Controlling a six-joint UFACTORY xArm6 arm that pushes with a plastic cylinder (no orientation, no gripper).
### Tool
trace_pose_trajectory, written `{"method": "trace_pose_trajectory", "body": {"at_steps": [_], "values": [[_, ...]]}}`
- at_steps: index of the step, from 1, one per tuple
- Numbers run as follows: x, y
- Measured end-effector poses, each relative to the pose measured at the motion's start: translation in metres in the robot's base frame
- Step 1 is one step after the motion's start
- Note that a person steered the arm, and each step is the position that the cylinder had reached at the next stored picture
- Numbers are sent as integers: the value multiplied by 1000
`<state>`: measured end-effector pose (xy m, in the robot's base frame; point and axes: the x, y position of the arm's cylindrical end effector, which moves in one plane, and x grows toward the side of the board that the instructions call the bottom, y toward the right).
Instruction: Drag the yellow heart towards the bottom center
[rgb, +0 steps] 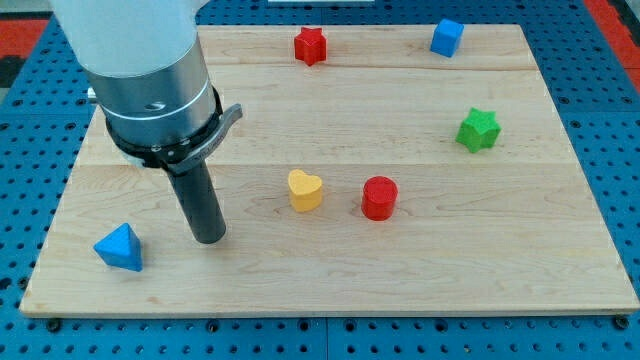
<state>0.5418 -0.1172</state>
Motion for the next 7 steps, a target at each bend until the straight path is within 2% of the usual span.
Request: {"method": "trace_pose_trajectory", "body": {"at_steps": [3,7], "values": [[7,24],[-32,20]]}}
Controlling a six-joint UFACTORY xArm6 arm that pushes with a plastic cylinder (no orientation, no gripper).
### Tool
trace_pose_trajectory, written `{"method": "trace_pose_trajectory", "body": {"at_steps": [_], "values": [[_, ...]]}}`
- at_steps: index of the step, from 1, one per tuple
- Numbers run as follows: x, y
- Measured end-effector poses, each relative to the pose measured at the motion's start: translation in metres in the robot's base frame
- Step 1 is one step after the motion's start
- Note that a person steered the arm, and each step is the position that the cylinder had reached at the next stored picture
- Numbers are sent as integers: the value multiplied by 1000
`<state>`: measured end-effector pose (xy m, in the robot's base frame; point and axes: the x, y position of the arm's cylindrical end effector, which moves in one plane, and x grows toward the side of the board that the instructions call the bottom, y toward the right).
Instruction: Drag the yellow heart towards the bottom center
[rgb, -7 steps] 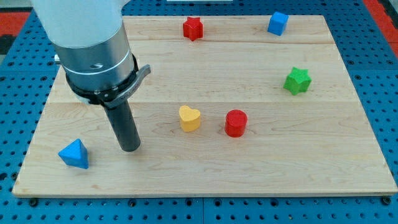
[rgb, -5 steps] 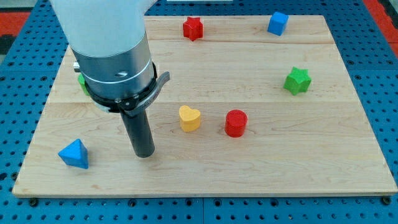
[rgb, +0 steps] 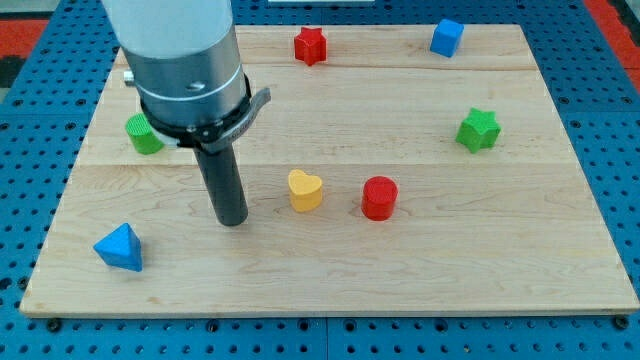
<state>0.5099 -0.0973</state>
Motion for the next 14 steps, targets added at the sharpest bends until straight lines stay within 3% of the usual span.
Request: {"method": "trace_pose_trajectory", "body": {"at_steps": [4,5,7,11,14], "values": [[-50,11],[-67,67],[-14,90],[-36,75],[-8,89]]}}
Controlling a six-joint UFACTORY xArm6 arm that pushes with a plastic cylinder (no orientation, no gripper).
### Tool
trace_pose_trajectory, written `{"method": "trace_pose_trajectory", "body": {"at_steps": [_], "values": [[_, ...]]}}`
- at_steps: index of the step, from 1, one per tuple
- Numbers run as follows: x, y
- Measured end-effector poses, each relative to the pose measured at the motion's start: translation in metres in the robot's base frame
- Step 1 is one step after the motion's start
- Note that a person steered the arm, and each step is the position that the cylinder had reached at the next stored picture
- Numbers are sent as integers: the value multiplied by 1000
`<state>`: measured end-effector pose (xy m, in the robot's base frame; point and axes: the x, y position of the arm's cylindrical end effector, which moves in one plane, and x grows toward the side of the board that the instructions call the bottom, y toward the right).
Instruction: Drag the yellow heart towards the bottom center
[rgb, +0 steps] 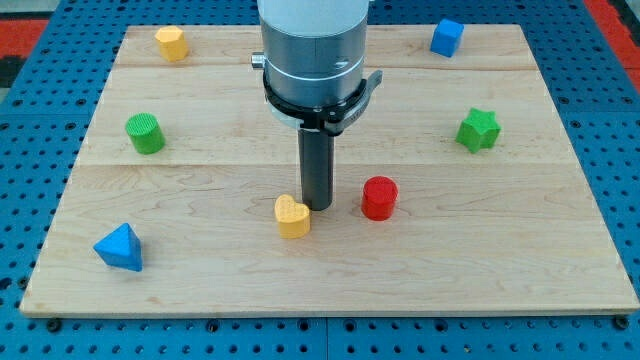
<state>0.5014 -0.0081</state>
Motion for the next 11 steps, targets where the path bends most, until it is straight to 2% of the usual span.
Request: {"method": "trace_pose_trajectory", "body": {"at_steps": [1,2,3,5,7,11], "values": [[-15,-35],[23,-38],[44,-38],[2,-40],[-11,-40],[3,-56]]}}
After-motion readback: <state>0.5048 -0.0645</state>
